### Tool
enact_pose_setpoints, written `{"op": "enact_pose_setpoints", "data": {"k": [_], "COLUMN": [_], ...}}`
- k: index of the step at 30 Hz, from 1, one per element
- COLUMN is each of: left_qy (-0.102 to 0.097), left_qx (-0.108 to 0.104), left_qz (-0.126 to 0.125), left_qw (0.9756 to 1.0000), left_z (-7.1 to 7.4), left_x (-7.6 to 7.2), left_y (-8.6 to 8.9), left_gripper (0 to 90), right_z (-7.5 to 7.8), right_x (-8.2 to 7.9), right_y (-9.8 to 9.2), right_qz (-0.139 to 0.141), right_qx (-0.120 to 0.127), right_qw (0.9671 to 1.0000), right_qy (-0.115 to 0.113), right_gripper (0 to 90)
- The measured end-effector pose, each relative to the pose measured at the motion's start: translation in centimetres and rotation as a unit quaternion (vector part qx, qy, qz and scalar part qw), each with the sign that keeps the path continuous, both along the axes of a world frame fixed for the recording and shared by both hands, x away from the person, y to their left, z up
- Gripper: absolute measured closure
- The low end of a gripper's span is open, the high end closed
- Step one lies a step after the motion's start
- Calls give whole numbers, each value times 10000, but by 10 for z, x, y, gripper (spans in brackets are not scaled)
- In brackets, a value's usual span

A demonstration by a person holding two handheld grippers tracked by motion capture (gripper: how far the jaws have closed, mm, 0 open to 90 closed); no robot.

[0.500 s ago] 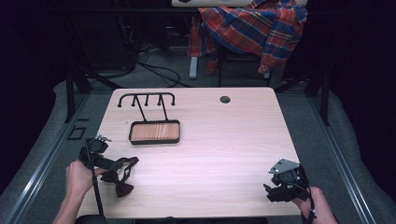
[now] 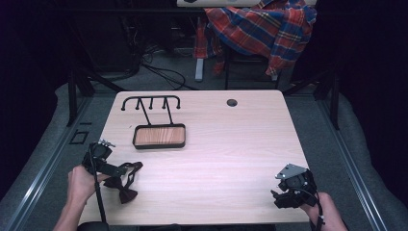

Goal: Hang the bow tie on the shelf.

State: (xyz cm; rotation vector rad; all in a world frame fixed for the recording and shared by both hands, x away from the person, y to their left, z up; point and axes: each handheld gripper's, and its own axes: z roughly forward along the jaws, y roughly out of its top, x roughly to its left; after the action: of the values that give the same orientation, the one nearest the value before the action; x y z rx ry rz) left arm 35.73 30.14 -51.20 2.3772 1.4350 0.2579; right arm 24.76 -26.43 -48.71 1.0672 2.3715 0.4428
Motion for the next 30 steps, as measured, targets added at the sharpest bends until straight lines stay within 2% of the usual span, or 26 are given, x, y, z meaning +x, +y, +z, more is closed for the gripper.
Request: {"op": "enact_pose_setpoints", "data": {"k": [8, 12, 15, 20, 22, 25, 30], "left_qy": [26, 92, 141, 201, 214, 227, 311], "left_qx": [52, 20, 19, 25, 63, 156, 264], "left_qz": [-73, -115, -135, -178, -212, -296, -417], "left_qw": [10000, 9999, 9998, 9996, 9995, 9992, 9983], "left_z": [-2, -5, -7, -11, -12, -13, -16], "left_x": [3, 8, 10, 15, 18, 22, 27], "left_y": [-1, 0, 0, -3, -4, -9, -14], "left_gripper": [73, 149, 158, 235, 301, 354, 405], "right_z": [1, 0, 0, 0, 0, 0, -1], "right_x": [0, 0, 0, 0, 0, 0, 1], "right_y": [0, 1, 1, 2, 2, 2, 2], "right_qz": [1, -11, -18, -15, -15, -20, -15], "right_qx": [-49, -63, -87, -86, -106, -116, -123], "right_qw": [10000, 10000, 10000, 10000, 9999, 9999, 9999], "right_qy": [-1, -1, 0, 17, 18, 17, 23], "right_gripper": [148, 148, 148, 148, 148, 148, 148]}}
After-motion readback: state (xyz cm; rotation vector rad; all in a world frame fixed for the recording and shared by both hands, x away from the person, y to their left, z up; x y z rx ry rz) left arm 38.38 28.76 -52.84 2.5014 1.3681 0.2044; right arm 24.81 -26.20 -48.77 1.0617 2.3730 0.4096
